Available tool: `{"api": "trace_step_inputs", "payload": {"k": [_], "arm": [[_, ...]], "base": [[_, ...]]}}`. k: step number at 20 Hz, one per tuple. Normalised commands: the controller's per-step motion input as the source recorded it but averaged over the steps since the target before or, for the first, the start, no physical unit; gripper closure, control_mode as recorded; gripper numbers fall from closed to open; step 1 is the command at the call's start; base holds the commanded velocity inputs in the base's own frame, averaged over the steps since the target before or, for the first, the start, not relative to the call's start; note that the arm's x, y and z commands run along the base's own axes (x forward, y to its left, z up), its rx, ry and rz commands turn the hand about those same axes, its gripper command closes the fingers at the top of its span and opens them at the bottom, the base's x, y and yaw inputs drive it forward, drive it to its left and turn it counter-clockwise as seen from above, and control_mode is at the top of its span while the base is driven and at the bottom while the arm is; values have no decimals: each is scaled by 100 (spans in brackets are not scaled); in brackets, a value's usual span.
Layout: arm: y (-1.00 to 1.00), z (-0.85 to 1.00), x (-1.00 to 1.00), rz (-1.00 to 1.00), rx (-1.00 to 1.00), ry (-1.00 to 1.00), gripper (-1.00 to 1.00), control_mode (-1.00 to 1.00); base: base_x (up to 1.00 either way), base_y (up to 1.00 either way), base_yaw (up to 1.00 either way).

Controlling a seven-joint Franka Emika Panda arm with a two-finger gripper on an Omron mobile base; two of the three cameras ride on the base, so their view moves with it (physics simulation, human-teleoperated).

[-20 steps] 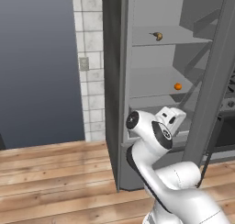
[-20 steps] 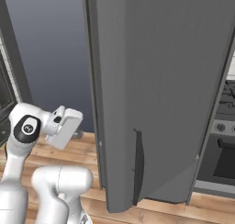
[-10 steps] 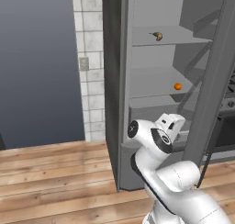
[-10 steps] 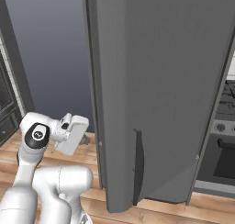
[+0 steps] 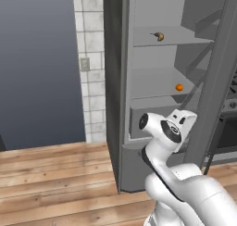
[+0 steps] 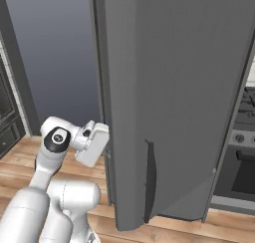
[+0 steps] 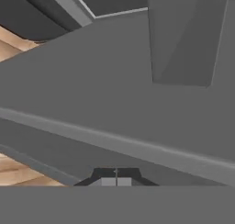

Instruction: Retrieve the banana and tangerine from the fridge and place them into the bowl on the dining table.

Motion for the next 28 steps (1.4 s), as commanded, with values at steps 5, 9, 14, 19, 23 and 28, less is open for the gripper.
{"api": "trace_step_inputs", "payload": {"k": [5,9,14,19,23,28], "arm": [[-66,-7,2,-18,0,0,100,-100],[-92,0,-25,-26,0,0,100,-100],[-100,0,-47,-33,0,2,100,-100],[-100,0,-21,-28,0,2,100,-100],[-100,4,-19,-19,3,0,100,-100],[-91,14,-7,-19,7,0,100,-100]], "base": [[0,0,0],[0,0,0],[0,0,0],[0,0,0],[0,0,0],[0,0,0]]}}
